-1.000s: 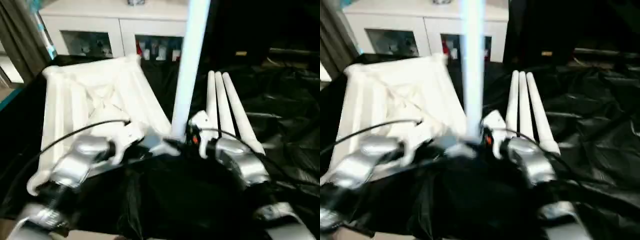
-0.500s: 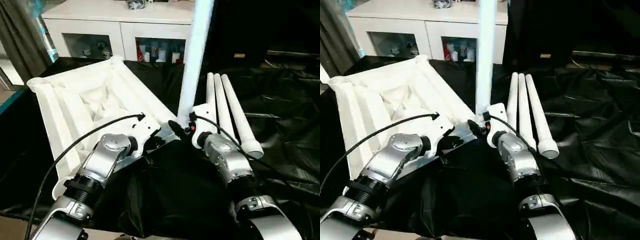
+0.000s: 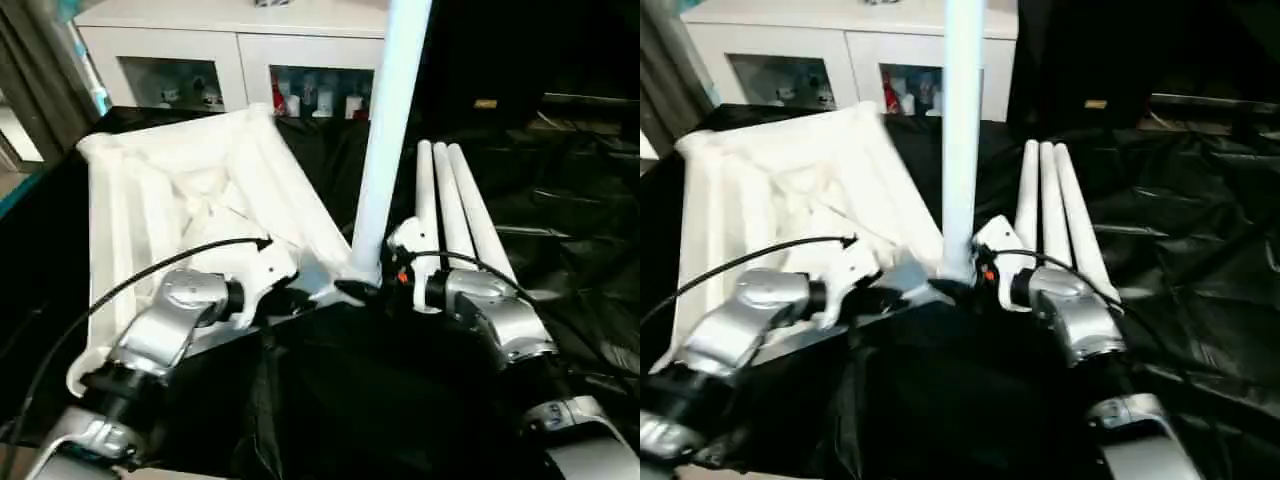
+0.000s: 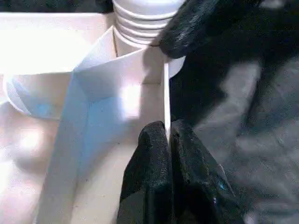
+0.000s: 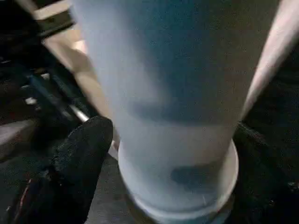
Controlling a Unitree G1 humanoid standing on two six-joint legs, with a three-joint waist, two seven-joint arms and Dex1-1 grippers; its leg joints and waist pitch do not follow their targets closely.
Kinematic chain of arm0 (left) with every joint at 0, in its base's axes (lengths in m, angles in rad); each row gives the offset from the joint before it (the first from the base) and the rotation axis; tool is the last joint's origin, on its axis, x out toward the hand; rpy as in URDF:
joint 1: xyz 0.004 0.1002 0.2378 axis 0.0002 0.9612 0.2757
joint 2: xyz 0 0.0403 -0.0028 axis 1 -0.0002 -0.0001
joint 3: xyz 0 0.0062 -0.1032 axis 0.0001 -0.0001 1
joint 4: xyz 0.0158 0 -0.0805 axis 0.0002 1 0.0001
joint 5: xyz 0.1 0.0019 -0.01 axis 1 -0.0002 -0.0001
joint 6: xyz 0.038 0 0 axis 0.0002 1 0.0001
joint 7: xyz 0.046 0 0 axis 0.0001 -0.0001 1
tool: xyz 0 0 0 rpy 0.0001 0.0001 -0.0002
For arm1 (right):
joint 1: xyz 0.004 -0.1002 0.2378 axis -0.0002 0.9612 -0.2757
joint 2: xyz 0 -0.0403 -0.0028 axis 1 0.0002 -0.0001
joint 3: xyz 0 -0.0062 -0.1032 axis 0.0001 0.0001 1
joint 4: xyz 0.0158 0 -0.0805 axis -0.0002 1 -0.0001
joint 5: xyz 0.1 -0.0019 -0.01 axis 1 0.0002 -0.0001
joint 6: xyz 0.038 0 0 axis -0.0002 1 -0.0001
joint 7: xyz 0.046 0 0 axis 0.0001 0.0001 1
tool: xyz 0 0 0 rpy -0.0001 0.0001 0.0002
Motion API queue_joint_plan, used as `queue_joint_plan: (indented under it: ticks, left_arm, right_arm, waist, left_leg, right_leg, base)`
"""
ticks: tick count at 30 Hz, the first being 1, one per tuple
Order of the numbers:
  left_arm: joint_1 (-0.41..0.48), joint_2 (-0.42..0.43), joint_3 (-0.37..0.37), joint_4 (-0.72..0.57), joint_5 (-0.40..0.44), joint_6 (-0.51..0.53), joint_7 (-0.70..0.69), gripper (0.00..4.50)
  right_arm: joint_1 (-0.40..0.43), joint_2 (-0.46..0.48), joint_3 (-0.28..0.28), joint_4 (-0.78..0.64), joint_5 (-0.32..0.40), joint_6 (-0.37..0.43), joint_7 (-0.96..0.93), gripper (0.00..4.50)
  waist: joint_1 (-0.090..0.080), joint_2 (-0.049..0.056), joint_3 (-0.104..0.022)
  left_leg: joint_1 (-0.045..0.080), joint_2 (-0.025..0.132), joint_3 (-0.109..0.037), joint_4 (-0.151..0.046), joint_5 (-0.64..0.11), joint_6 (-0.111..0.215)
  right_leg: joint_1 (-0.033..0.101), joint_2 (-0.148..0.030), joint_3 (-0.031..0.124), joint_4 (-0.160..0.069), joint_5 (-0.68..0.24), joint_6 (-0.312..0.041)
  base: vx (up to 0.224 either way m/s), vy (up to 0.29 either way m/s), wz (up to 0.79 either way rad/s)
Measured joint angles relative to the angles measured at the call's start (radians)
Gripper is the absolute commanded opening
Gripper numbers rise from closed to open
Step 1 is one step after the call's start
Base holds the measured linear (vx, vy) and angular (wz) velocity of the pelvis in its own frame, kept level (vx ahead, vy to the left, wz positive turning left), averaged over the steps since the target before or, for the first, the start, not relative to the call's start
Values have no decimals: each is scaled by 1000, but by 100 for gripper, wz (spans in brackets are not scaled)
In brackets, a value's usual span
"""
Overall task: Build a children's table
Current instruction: Rotate leg to tighten
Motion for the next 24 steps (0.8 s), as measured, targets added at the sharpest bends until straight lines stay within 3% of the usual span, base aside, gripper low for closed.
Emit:
queue_joint_plan:
  ticks: [3, 5, 8, 15, 18, 24]
  left_arm:
    - [15, 25, -7, -19, -11, -6, -43, 0]
    - [22, 46, -8, -25, -24, -7, -72, 0]
    - [23, 59, -8, -25, -29, -7, -88, 0]
    - [24, 61, -8, -24, -31, -7, -94, 0]
    - [23, 43, -6, -16, -26, -6, -64, 0]
    - [-37, -76, 4, 80, 26, 12, 129, 0]
  right_arm:
    - [0, -12, 9, -8, 5, 3, 39, 388]
    - [0, -18, 18, -10, 6, 5, 65, 355]
    - [0, -17, 31, -18, 9, 9, 91, 352]
    - [22, -17, 35, -51, 13, 27, 89, 286]
    - [28, 4, 18, -44, 10, 22, 39, 276]
    - [-19, 121, -74, 90, -11, -15, -278, 272]
  waist:
    - [4, 0, 0]
    - [5, 0, 0]
    - [5, 0, 0]
    - [5, 0, 0]
    - [4, -1, 0]
    - [-4, -3, -2]
  left_leg:
    - [0, 0, 0, 1, -2, -5]
    - [0, 1, 0, 2, -2, -5]
    - [0, 1, 1, 4, -2, -5]
    - [0, 1, 0, 5, -2, -5]
    - [1, 1, 0, 6, -2, -5]
    - [5, 1, 0, 10, -2, -6]
  right_leg:
    - [0, 0, 0, 2, 0, 0]
    - [0, 0, 0, 3, 0, 0]
    - [0, 0, 1, 5, 0, 0]
    - [0, 0, 1, 6, 0, 0]
    - [1, 0, 1, 7, 0, 0]
    - [3, 0, 3, 11, 0, 0]
  base:
    - [0, 0, 0]
    - [0, 0, 0]
    - [0, 0, 0]
    - [0, 0, 0]
    - [0, 0, 0]
    - [0, 0, 0]
